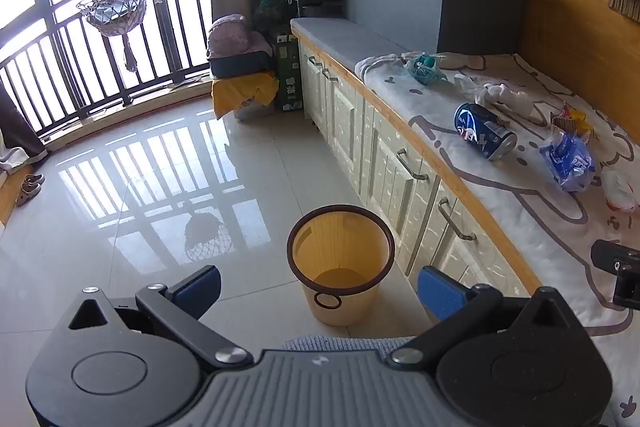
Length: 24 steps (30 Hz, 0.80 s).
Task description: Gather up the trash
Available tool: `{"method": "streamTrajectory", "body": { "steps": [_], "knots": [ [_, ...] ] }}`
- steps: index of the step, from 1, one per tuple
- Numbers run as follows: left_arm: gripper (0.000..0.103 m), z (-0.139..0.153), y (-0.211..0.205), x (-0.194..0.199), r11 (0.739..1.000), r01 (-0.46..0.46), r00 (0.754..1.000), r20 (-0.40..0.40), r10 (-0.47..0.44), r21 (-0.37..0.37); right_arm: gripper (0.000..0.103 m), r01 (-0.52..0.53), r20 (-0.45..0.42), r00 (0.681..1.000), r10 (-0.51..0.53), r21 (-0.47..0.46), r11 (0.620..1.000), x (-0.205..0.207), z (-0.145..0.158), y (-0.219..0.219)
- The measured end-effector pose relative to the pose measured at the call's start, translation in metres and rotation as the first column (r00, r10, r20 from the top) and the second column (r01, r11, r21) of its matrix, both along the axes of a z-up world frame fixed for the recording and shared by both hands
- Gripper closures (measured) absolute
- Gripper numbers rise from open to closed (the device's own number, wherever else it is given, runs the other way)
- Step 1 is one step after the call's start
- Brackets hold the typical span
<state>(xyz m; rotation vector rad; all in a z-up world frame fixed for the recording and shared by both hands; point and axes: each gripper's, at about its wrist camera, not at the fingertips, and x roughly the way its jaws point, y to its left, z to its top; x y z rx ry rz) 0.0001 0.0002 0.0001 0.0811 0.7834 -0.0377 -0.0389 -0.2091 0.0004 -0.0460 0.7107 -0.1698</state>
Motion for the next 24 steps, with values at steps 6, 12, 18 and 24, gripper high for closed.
{"method": "streamTrajectory", "body": {
  "steps": [6, 12, 18, 24],
  "knots": [
    [0.0, -0.0009, 0.0005, -0.0002, 1.0, 0.002, 1.0, 0.001, -0.002, 0.003, 0.0, 0.001, 0.001, 1.0, -0.001, -0.004, 1.0, -0.0003, 0.0001, -0.0008],
    [0.0, 0.0, 0.0004, -0.0006, 1.0, 0.001, 1.0, 0.001, -0.001, 0.004, 0.0, 0.002, 0.001, 1.0, -0.002, -0.001, 1.0, 0.0007, 0.0008, 0.001],
    [0.0, -0.0001, -0.0002, -0.0001, 1.0, 0.0, 1.0, 0.0, 0.0, 0.007, 0.0, 0.005, 0.001, 1.0, -0.005, -0.003, 1.0, -0.0012, 0.0001, -0.0019],
    [0.0, -0.0001, -0.0002, 0.0, 1.0, 0.0, 1.0, -0.001, 0.0, 0.007, 0.0, 0.005, 0.001, 1.0, -0.005, -0.001, 1.0, -0.0014, 0.0, -0.0023]
  ]
}}
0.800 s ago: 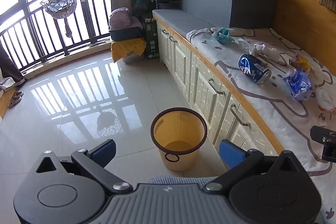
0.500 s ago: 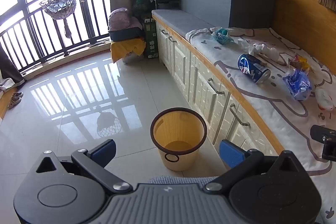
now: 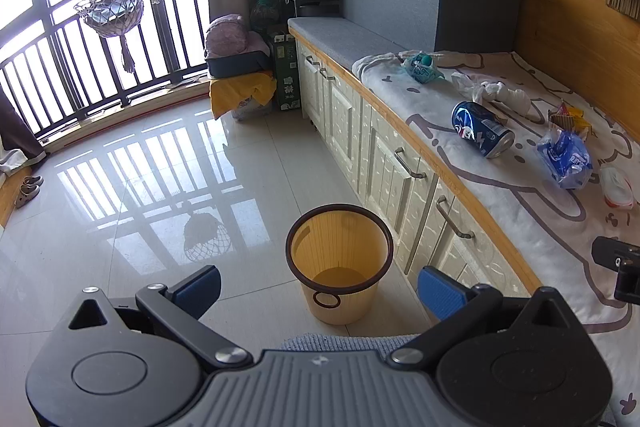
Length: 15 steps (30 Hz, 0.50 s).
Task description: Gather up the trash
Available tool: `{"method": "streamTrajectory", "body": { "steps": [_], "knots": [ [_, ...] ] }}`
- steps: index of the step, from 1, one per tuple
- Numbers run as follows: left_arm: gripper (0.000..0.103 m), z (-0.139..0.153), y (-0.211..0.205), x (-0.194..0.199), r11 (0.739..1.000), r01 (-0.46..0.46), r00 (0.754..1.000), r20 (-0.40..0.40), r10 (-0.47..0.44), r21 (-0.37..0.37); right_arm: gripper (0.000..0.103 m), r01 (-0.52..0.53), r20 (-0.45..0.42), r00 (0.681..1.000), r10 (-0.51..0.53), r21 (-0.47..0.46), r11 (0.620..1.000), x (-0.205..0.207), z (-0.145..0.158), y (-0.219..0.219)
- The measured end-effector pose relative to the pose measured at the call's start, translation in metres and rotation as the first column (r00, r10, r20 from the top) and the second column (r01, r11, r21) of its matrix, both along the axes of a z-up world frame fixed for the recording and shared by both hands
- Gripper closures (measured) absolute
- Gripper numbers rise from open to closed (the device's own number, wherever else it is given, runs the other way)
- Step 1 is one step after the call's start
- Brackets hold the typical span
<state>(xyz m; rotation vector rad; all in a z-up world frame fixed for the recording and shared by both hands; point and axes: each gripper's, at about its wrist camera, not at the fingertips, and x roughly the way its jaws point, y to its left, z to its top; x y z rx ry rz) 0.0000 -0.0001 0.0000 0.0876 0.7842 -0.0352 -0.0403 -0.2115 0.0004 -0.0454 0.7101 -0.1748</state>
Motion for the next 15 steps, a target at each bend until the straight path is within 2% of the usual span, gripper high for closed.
{"method": "streamTrajectory", "body": {
  "steps": [15],
  "knots": [
    [0.0, 0.0001, -0.0001, 0.0, 1.0, 0.0, 1.0, -0.001, 0.0, 0.0, 0.0, 0.002, 0.0, 1.0, -0.002, 0.002, 1.0, 0.0009, 0.0011, 0.0012]
  ]
}}
